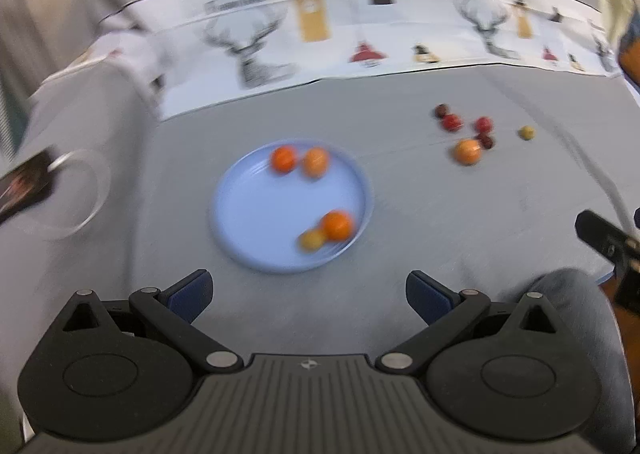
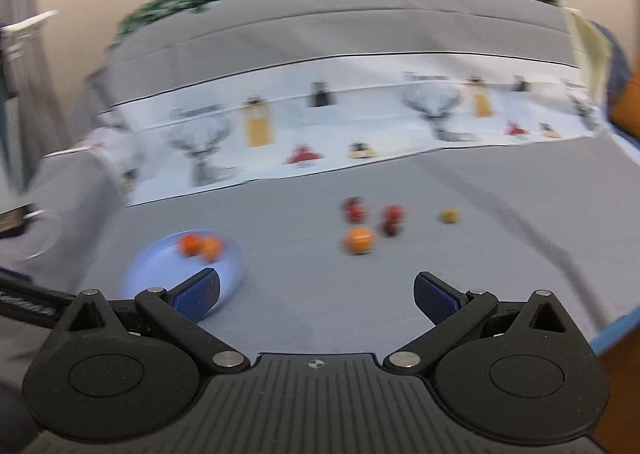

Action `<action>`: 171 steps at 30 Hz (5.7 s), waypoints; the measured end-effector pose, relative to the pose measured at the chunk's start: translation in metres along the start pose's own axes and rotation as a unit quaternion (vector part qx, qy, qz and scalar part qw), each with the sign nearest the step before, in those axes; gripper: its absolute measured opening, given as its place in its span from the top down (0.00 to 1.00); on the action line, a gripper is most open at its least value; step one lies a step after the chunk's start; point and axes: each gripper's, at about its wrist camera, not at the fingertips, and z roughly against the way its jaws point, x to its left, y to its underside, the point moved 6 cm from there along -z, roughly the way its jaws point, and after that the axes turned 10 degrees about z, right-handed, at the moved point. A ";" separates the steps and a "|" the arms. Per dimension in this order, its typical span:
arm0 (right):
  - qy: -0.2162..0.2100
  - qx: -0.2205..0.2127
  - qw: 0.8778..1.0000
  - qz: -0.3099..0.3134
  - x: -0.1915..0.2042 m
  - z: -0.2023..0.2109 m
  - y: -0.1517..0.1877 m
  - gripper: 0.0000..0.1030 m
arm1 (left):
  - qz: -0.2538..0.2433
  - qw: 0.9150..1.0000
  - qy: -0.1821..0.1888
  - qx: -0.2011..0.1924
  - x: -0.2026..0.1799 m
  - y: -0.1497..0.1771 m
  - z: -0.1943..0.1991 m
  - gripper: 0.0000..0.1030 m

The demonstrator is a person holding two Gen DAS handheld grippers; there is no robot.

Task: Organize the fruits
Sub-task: 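Grasp a mandarin with the left tool while the right tool grasps a yellow fruit, then carry the mandarin and yellow fruit in both tools over the blue plate, then open both tools to drop the fruits onto the blue plate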

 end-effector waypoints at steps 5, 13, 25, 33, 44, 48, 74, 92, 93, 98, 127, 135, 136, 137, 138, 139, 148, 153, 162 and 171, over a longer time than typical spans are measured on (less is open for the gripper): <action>0.057 0.014 0.998 -0.023 -0.062 -0.041 -0.004 0.01 | -0.044 0.998 0.037 0.014 -0.061 -0.022 -0.052 0.00; 0.114 0.040 0.992 -0.034 -0.143 -0.150 -0.019 0.01 | -0.097 0.992 0.077 -0.001 -0.157 -0.069 -0.148 0.00; 0.130 0.094 0.986 -0.047 -0.202 -0.310 -0.003 0.01 | -0.158 0.982 0.100 0.018 -0.222 -0.088 -0.265 0.00; 0.117 0.069 0.990 0.031 -0.180 -0.324 0.004 0.74 | -0.197 0.972 0.132 0.005 -0.236 -0.082 -0.258 0.60; 0.123 0.007 0.992 -0.039 -0.157 -0.192 -0.039 0.74 | -0.167 0.978 0.120 -0.017 -0.171 -0.072 -0.148 0.60; 0.085 -0.026 0.996 -0.008 -0.112 -0.112 -0.040 0.74 | -0.153 0.983 0.098 -0.018 -0.129 -0.051 -0.093 0.60; -0.101 -0.087 0.981 0.143 0.109 0.101 -0.012 0.73 | -0.027 0.996 0.051 -0.067 0.046 0.057 0.090 0.60; -0.110 -0.091 0.975 0.172 0.127 0.108 -0.014 0.73 | -0.001 0.994 0.054 -0.093 0.064 0.060 0.109 0.60; -0.111 -0.092 0.974 0.174 0.127 0.109 -0.013 0.73 | 0.000 0.994 0.054 -0.093 0.065 0.060 0.110 0.60; -0.115 -0.091 0.973 0.177 0.126 0.110 -0.012 0.73 | 0.003 0.994 0.054 -0.098 0.067 0.060 0.114 0.60; -0.133 -0.067 0.973 0.178 0.128 0.091 -0.009 0.73 | 0.019 0.995 0.046 -0.086 0.073 0.057 0.101 0.60; -0.137 -0.051 0.974 0.174 0.132 0.076 -0.006 0.73 | 0.023 0.996 0.043 -0.077 0.078 0.045 0.084 0.60; -0.138 -0.048 0.974 0.174 0.132 0.073 -0.006 0.73 | 0.024 0.996 0.042 -0.076 0.079 0.042 0.082 0.60; -0.138 -0.046 0.974 0.173 0.133 0.071 -0.006 0.73 | 0.025 0.996 0.042 -0.074 0.079 0.040 0.079 0.60; -0.139 -0.044 0.974 0.173 0.133 0.068 -0.006 0.73 | 0.026 0.996 0.041 -0.072 0.080 0.038 0.076 0.60; -0.140 -0.041 0.974 0.173 0.134 0.065 -0.006 0.73 | 0.026 0.996 0.041 -0.071 0.080 0.037 0.073 0.60; -0.142 -0.032 0.974 0.176 0.135 0.027 -0.020 0.73 | 0.034 0.997 0.032 -0.063 0.084 0.009 0.042 0.60; -0.140 -0.024 0.974 0.177 0.139 -0.012 -0.029 0.73 | 0.045 0.997 0.035 -0.048 0.085 -0.010 0.012 0.60; -0.133 0.025 0.974 0.184 0.148 -0.103 -0.024 0.73 | 0.035 0.999 0.021 -0.011 0.086 -0.038 -0.071 0.60; -0.120 0.071 0.972 0.188 0.156 -0.187 -0.010 0.73 | 0.015 1.000 0.007 0.024 0.087 -0.047 -0.150 0.60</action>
